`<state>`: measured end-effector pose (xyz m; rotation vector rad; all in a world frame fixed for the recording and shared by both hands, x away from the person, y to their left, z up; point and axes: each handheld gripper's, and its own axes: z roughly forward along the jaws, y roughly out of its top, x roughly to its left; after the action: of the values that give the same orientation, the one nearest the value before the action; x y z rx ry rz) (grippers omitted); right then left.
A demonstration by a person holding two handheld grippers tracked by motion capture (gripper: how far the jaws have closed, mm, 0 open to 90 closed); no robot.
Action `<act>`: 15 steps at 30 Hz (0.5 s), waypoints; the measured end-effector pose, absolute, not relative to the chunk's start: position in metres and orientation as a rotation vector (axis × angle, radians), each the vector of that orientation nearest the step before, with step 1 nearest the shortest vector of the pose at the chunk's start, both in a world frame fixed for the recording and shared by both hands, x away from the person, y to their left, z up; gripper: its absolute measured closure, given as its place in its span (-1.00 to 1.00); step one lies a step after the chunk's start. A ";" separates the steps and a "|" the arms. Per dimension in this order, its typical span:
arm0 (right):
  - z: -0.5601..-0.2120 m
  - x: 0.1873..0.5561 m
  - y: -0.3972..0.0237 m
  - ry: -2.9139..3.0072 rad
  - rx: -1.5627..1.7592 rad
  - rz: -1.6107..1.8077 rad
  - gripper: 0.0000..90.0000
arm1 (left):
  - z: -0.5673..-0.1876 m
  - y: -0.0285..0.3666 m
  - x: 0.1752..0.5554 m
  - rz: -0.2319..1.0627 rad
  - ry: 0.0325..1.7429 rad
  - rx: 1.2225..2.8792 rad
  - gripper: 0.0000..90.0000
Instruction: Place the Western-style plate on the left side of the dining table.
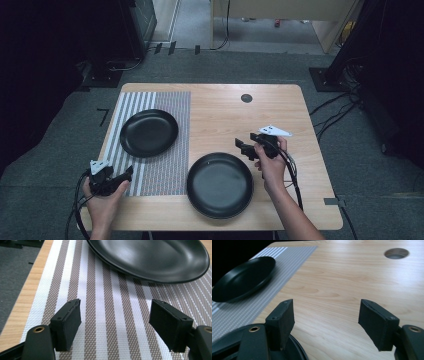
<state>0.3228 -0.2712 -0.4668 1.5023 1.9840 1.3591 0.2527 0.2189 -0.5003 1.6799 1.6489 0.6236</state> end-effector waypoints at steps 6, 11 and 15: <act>-0.476 0.313 -0.299 1.951 1.547 1.319 -0.39 | -0.503 0.221 0.246 0.642 1.655 1.690 -0.44; -0.483 0.305 -0.315 1.929 1.568 1.297 -0.40 | -0.504 0.222 0.241 0.648 1.656 1.705 -0.44; -0.488 0.301 -0.324 1.916 1.590 1.288 -0.40 | -0.506 0.224 0.239 0.644 1.660 1.715 -0.44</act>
<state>0.3011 -0.3244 -0.4883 1.5899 1.9164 1.2877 0.2392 0.2241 -0.5061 1.7154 1.6596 0.6438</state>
